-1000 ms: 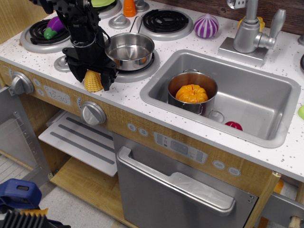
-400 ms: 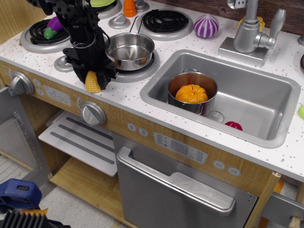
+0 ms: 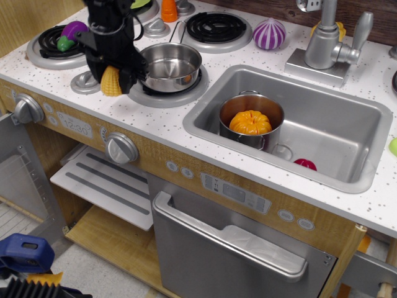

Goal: Put corn in pan which is on stove

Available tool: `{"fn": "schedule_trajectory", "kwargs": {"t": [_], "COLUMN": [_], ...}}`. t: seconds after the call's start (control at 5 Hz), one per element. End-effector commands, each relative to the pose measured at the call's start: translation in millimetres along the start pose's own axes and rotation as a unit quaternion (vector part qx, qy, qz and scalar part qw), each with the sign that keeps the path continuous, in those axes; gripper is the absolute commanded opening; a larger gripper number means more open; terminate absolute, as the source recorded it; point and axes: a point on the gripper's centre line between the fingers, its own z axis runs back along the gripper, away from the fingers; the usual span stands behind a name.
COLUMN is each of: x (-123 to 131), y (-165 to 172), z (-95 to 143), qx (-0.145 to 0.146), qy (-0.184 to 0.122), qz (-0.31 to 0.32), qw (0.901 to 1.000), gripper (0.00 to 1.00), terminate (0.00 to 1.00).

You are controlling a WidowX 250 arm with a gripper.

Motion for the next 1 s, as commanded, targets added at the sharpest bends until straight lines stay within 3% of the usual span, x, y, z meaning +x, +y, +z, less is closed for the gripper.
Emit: {"fn": "schedule_trajectory", "kwargs": {"t": [0.0,0.2,0.6,0.8], "x": [36.7,52.6,71.0,76.0], "y": [2.3,-5.6,-18.5,-17.5], "z": [42.9,43.3,20.0,7.3], "qx": [0.038,0.029,-0.004,-0.027], "qy": [-0.072,-0.088,-0.106,-0.100], "qz": [-0.013,-0.032,-0.058,-0.059], "qw": [0.9966,0.9952,0.9927,0.9929], "gripper": [0.00,0.00,0.00,0.00], "terminate": [0.00,0.00,0.00,0.00]}}
